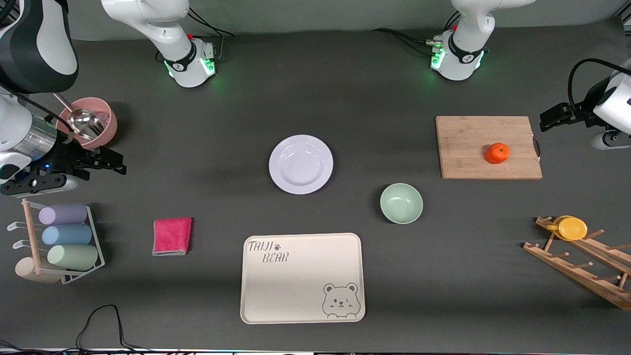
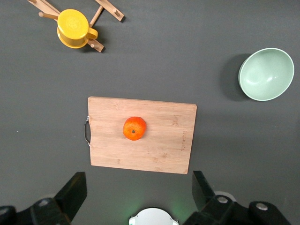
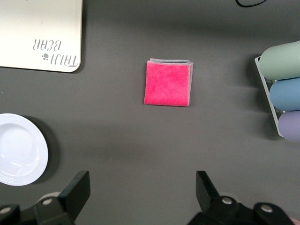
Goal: Place orange and plate with both arms
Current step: 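Reach the left gripper down toward the orange on the cutting board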
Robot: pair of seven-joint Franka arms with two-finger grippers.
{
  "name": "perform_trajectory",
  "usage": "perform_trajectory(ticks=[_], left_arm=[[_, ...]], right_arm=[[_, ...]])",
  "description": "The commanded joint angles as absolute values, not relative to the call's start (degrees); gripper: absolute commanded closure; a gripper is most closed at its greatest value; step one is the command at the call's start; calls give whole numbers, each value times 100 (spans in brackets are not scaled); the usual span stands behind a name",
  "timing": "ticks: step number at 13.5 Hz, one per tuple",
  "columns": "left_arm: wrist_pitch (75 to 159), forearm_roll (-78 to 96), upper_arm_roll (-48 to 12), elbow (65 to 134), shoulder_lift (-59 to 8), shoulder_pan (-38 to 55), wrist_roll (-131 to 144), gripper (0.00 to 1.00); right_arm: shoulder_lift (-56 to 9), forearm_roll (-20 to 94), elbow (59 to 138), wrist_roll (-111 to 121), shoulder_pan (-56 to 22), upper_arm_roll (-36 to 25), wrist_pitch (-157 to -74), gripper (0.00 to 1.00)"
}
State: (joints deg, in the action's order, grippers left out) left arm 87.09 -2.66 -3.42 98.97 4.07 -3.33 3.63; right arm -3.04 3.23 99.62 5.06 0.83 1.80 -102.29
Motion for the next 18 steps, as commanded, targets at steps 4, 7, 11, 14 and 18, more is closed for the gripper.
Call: perform_trajectory(ticks=[4, 7, 11, 14, 18], left_arm=[[8543, -246, -413, 9765, 422, -369, 474, 0], [8455, -281, -404, 9773, 431, -395, 378, 0], [8376, -281, -387, 9826, 492, -422, 378, 0], [8209, -308, -343, 9974, 702, -448, 369, 0], [8585, -387, -97, 11579, 1922, -448, 334, 0]], right_arm=[[-53, 247, 9888, 431, 44, -114, -9888, 0], [-26, 255, 9861, 448, 53, -184, -9774, 0], [-132, 237, 9826, 404, -79, -141, -9606, 0], [-62, 229, 9843, 378, -79, -185, -9598, 0], [-53, 403, 9958, 194, -114, -141, -9668, 0]])
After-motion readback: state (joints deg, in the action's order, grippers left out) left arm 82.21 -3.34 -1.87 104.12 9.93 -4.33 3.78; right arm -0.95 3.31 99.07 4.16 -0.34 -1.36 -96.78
